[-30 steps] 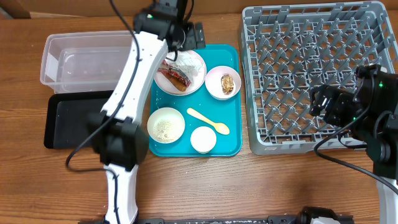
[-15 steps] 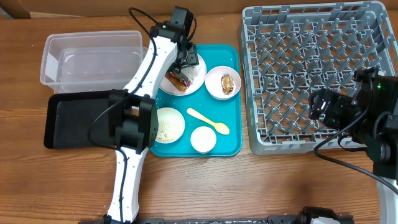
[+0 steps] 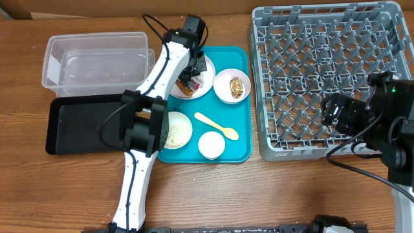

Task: Sort waste into correct bins and load items into the dishwasher
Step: 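Grasp the white tissue on the plate with the left gripper, then drop the tissue into the clear plastic bin with the left gripper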

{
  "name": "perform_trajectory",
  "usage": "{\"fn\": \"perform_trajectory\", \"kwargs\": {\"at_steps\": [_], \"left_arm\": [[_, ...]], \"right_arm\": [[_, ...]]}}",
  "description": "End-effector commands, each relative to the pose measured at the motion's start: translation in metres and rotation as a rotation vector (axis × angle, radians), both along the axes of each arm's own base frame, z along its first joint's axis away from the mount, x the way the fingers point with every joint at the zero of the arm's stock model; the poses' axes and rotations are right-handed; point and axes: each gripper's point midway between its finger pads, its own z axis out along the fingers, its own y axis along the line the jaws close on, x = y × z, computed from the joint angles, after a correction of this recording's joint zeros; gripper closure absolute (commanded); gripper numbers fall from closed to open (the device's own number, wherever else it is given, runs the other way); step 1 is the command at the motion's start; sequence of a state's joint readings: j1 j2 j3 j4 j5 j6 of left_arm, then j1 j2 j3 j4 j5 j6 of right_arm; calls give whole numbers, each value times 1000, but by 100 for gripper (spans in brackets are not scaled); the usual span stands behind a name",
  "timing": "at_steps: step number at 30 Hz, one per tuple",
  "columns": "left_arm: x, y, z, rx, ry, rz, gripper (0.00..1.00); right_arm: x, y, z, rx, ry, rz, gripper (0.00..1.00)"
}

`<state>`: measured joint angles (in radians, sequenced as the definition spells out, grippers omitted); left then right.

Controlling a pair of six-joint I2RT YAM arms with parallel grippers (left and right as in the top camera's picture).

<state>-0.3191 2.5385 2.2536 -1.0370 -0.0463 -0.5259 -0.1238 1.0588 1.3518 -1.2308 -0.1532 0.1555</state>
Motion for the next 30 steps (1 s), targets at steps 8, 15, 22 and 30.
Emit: {"fn": "perform_trajectory", "kwargs": {"at_steps": [8, 15, 22, 30], "left_arm": [[3, -25, 56, -104, -9, -68, 96], [-7, -16, 173, -149, -158, -125, 96], [-20, 44, 223, -145, -213, -75, 96], [-10, 160, 226, -89, -218, 153, 96]], "right_arm": [[1, 1, 9, -3, -25, 9, 0], [1, 1, 9, -3, -25, 9, 0], [1, 1, 8, -3, -21, 9, 0], [-1, 1, 7, -1, -14, 8, 0]]}}
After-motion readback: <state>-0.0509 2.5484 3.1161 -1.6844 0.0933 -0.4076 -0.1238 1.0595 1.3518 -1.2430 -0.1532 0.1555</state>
